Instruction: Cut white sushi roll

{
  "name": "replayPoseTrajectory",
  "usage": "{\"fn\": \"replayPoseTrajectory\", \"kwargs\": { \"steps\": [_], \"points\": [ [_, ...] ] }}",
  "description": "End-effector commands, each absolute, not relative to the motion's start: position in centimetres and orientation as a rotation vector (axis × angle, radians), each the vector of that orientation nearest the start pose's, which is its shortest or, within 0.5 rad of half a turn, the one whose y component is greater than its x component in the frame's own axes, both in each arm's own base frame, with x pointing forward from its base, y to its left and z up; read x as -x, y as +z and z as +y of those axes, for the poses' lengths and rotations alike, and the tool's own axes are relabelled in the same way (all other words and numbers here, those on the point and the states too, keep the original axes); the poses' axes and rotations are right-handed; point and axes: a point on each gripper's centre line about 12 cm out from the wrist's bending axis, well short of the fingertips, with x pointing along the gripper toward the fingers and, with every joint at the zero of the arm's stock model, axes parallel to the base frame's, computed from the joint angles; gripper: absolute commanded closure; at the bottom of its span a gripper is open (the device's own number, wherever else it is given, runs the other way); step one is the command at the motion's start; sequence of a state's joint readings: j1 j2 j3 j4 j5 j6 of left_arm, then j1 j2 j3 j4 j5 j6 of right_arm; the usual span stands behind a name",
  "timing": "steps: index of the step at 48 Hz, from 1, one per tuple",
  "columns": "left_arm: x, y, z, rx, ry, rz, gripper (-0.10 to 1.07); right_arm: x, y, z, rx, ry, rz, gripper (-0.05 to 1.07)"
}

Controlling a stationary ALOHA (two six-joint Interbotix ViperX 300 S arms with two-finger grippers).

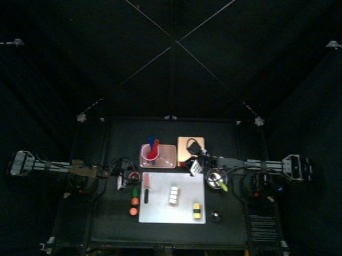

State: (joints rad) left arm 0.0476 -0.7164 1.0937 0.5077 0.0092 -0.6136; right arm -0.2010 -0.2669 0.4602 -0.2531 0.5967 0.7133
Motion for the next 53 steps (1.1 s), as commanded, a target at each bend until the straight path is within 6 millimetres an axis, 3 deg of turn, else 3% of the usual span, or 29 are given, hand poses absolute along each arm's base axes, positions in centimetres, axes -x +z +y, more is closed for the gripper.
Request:
{"fn": "replayPoseTrajectory", "kwargs": {
  "steps": [1,9,20,28,38,43,53],
  "points": [
    [-23.7,24.1,1.5,0.111,0.082,0.370,0.10,-36.2,32.0,-9.1,-0.455,-0.490,0.684,0.82],
    [-23.7,24.1,1.9,0.092,0.096,0.370,0.10,-40.1,30.5,-9.4,-0.356,-0.395,0.814,0.82],
    [-23.5,24.3,2.8,0.051,0.126,0.367,0.10,-42.8,29.7,-14.5,-0.407,-0.320,0.879,0.77],
    [-23.3,24.3,3.4,0.059,0.153,0.363,0.10,-44.2,29.7,-18.4,-0.483,-0.197,0.874,0.54],
    [-23.0,23.8,3.7,0.066,0.170,0.376,0.10,-46.0,28.5,-21.3,-0.543,-0.066,0.914,0.24],
    [-22.9,24.0,3.9,0.079,0.180,0.368,0.10,-46.7,28.1,-22.8,-0.517,-0.084,0.931,0.16],
    [-22.6,23.6,3.9,0.124,0.192,0.372,0.10,-47.9,28.2,-23.7,-0.486,-0.079,0.943,0.16]
  ]
}}
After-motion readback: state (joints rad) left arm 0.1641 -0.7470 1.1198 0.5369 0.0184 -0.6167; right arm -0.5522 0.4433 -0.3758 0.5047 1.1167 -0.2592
